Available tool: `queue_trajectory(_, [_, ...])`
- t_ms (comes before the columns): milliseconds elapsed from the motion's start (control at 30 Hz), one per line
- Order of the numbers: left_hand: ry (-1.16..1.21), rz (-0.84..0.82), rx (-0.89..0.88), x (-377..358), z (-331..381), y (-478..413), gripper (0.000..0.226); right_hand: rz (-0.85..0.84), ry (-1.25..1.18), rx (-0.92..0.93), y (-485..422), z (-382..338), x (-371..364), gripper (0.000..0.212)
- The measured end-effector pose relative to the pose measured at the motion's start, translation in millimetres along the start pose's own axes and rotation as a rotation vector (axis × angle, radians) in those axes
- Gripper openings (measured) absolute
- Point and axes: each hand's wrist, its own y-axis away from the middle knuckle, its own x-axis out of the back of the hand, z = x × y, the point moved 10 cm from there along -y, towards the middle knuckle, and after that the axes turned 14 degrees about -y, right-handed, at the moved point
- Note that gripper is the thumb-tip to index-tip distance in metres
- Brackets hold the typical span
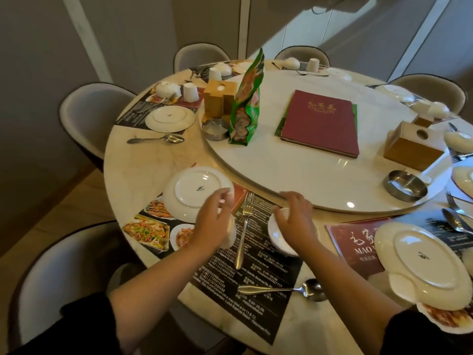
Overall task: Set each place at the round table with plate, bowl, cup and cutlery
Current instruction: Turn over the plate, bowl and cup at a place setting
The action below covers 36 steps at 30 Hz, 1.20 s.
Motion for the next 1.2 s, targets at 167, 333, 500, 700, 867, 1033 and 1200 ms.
queue_trajectory(167, [-0.328,0.127,0.084,48.3,-97.6,1.6,0.042,-0.567,0.18,0.194,16.6,-68.7,-104.6,0.088])
queue_trajectory(333, [-0.778,-0.243,0.212,28.9,-172.7,4.4,0.065,-0.76,0.731,0.233,18.4,-71.7,-164.6,0.083])
queue_trajectory(500, [-0.875,-0.393,0.208,15.3,-184.3,12.0,0.073,-0.698,0.771,0.236,6.8,-73.0,-169.8,0.062])
queue_trajectory(700, [-0.898,-0.44,0.203,13.7,-184.5,11.9,0.074,-0.397,-0.272,-0.17,-1.4,-43.5,-124.0,0.077])
queue_trajectory(867, [-0.894,-0.415,0.205,14.9,-185.1,12.7,0.073,-0.485,-0.327,-0.104,22.4,-38.6,-130.5,0.075])
queue_trajectory(1033, [-0.876,-0.378,0.186,16.0,-182.3,13.1,0.073,-0.531,-0.273,-0.006,34.3,-35.5,-134.3,0.069])
queue_trajectory(1200, [-0.873,-0.371,0.182,16.0,-183.5,13.3,0.073,-0.563,-0.263,0.015,40.7,-33.6,-137.9,0.069])
